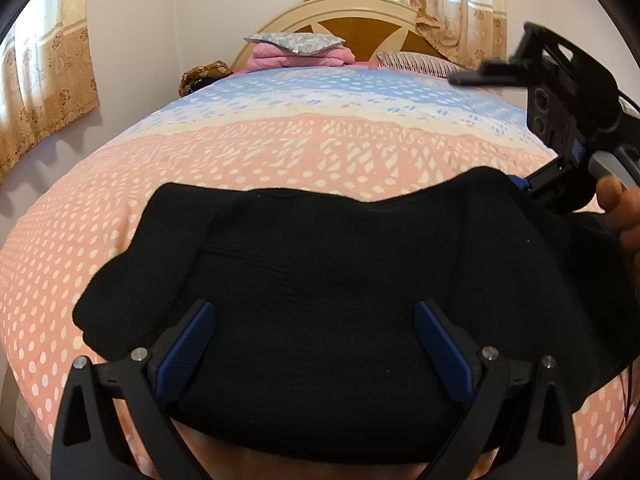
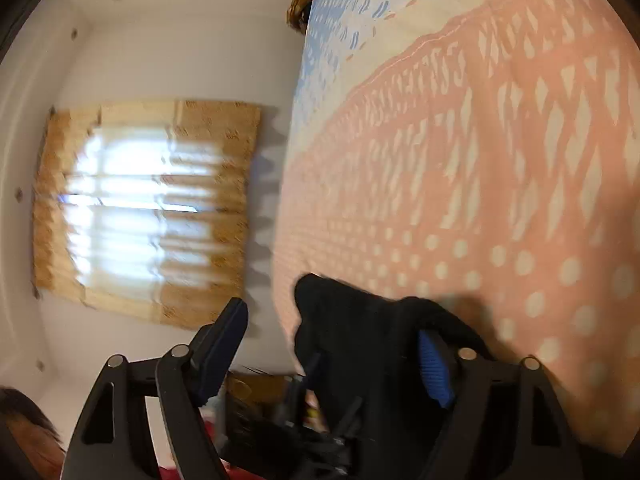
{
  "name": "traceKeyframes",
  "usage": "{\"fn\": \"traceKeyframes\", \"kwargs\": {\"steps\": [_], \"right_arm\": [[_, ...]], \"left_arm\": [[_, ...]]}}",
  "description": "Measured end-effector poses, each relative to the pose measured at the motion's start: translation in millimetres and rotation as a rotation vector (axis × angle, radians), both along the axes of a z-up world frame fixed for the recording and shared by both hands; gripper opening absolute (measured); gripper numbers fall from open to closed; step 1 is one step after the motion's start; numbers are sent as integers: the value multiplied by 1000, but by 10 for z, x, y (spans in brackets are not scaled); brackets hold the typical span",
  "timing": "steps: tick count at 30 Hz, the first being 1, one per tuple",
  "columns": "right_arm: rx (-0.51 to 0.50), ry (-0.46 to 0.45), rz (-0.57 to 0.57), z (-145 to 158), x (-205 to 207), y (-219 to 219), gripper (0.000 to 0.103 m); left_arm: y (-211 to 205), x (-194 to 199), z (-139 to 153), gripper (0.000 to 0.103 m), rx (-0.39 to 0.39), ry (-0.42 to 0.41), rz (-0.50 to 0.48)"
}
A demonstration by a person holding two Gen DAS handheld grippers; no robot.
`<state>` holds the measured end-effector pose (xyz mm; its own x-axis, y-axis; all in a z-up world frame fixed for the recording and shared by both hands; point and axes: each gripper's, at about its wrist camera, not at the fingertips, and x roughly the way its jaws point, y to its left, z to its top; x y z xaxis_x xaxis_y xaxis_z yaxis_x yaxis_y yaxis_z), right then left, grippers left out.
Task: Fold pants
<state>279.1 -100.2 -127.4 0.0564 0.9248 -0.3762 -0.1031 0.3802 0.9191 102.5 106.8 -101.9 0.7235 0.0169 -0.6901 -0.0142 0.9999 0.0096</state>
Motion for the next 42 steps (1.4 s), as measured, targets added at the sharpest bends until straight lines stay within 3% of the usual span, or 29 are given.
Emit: {"fn": "traceKeyframes", "kwargs": {"steps": [5, 6, 7, 9, 14, 18, 22, 23, 25, 27, 29, 33, 37, 42], "right_arm": [[-207, -92, 64, 130, -12, -30, 68], [-303, -138, 16, 202, -1, -149, 68], [-490, -225, -105, 332, -24, -362, 68], [-682, -311, -260, 516, -134, -701, 68], [-874, -406, -557, 845, -789, -1462, 69], [-1080, -337, -857, 1030, -1090, -2384, 70], [-1421, -171, -875, 821, -859, -2979, 70], [-1464, -141, -861, 749, -815, -3061, 70], [-1457, -74, -821, 566, -695, -3223, 70], [-1406, -92, -853, 530, -693, -3299, 65], [-1371, -101, -857, 567, -719, -3357, 6], [-1143, -137, -982, 784, -1128, -3604, 5], [-870, -211, -1164, 1075, -1964, -3894, 6], [-780, -185, -1329, 1003, -2936, -4253, 6]], "left_arm": [[2, 30, -4, 102, 2, 3, -1], [1, 30, -5, 102, 2, 2, -1], [0, 28, -7, 102, 2, 2, 0], [4, 21, -7, 102, 5, 1, 0], [11, 48, -12, 103, 9, 5, 4], [-1, 56, -12, 103, 16, 6, 11], [-8, 44, -16, 103, 24, 5, 17], [-9, 38, -16, 103, 25, 4, 17], [-16, 36, -19, 103, 28, 3, 19], [-17, 36, -20, 103, 30, 3, 20], [-21, 33, -22, 103, 32, 4, 22], [-25, 36, -25, 103, 32, 5, 23], [-22, 30, -24, 103, 29, 11, 24], [-25, 30, -22, 103, 29, 11, 25]]}}
